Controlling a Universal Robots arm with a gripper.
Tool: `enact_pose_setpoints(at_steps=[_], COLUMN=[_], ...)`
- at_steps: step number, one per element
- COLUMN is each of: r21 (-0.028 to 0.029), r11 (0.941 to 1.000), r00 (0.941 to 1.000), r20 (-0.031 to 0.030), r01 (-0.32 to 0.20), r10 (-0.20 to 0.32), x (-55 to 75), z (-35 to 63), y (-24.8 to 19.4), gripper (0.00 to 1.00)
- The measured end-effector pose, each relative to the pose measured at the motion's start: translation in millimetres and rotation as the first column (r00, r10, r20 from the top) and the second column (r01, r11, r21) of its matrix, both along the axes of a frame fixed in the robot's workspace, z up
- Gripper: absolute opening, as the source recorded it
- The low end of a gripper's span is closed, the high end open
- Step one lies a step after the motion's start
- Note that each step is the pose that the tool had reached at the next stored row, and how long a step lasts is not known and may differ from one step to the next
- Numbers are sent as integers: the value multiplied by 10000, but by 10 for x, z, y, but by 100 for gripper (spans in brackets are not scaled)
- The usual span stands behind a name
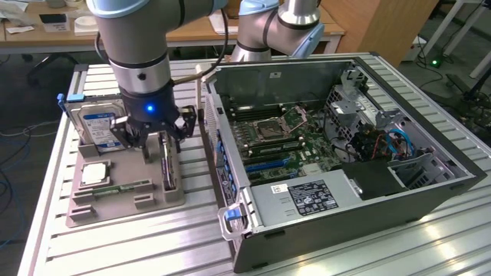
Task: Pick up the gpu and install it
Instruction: 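Pick up the gpu and move the gpu toward the slot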
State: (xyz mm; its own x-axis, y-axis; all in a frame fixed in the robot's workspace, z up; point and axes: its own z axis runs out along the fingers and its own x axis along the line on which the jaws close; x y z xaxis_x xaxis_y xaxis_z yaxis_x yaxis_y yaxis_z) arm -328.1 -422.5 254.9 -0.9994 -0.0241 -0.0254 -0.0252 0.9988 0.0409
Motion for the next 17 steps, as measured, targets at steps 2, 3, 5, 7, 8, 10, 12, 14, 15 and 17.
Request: enact_pose_setpoints(at_steps=[2,3,5,7,8,10,12,14,15,17], r21=[0,-2,0,0,0,0,0,1,0,0], r11=[10000,10000,10000,10000,10000,10000,10000,10000,10000,10000], r00=[10000,10000,10000,10000,10000,10000,10000,10000,10000,10000], r20=[-1,-2,0,0,0,0,-1,1,0,0], r01=[0,0,0,0,1,0,1,1,1,2], r10=[0,0,0,0,-1,0,-1,-1,-1,-2], x=[0,-1,0,0,0,0,0,0,0,0], z=[-11,-12,-20,-26,-30,-38,-46,-59,-66,-81], y=[-1,-1,-1,-2,-2,-3,-4,-5,-5,-5], gripper=[65,65,65,65,65,65,65,65,65,65])
